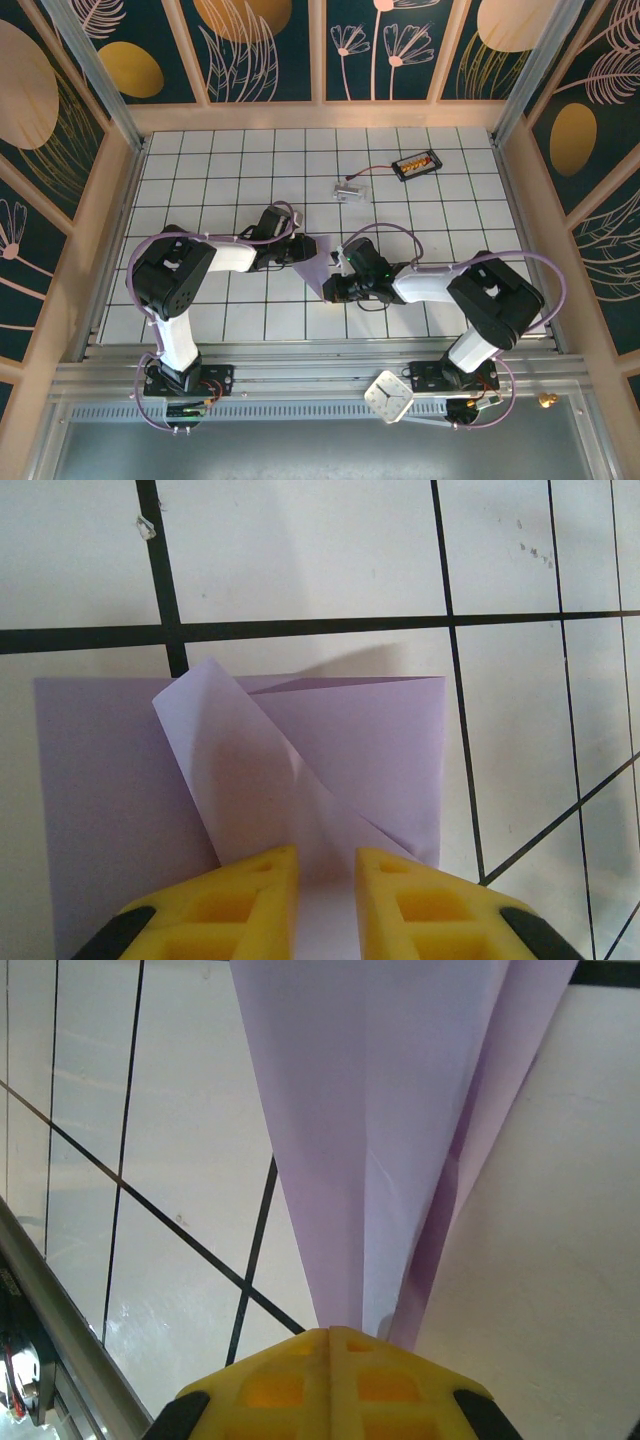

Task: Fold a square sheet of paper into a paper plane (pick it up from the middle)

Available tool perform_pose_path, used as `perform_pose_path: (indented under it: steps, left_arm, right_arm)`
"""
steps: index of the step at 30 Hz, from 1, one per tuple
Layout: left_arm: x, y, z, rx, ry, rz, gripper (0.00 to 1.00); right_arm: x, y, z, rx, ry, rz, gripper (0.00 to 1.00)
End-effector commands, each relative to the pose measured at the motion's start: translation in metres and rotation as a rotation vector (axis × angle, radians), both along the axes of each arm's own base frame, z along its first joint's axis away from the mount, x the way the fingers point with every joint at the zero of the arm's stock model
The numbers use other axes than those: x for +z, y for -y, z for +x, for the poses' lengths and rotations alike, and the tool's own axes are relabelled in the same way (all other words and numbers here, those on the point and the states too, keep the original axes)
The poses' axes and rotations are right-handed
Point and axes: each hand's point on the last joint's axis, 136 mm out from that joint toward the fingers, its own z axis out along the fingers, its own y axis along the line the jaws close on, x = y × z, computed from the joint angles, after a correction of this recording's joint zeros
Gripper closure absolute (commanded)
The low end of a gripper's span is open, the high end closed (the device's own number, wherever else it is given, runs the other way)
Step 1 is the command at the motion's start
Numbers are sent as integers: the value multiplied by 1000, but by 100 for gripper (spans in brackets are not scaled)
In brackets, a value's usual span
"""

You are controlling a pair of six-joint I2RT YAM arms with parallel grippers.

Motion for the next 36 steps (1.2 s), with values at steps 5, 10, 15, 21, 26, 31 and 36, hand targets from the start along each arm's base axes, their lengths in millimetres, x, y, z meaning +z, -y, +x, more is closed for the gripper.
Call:
perform_pose_path:
  steps: [5, 10, 15, 21, 26, 31, 36]
  left_arm:
    - [-52, -39, -25, 49, -137, 190, 77]
    - [-53, -39, -25, 50, -138, 189, 77]
    - [-52, -38, -24, 47, -137, 188, 77]
    - [-51, -38, -24, 45, -135, 188, 77]
    - [-51, -38, -24, 46, -135, 188, 77]
    - [-52, -39, -25, 47, -138, 191, 77]
    - [-51, -39, -24, 47, -136, 191, 77]
  right_arm:
    - [15, -3, -1, 17, 15, -14, 96]
    - [6, -5, -1, 28, 0, -28, 96]
    - [-4, -6, 1, 31, -11, -54, 96]
    - [-14, 3, 0, 16, -26, -82, 97]
    - [-17, 9, -1, 7, -31, -92, 97]
    - [-17, 13, 1, -3, -29, -96, 97]
    - [-16, 15, 1, -8, -30, -94, 97]
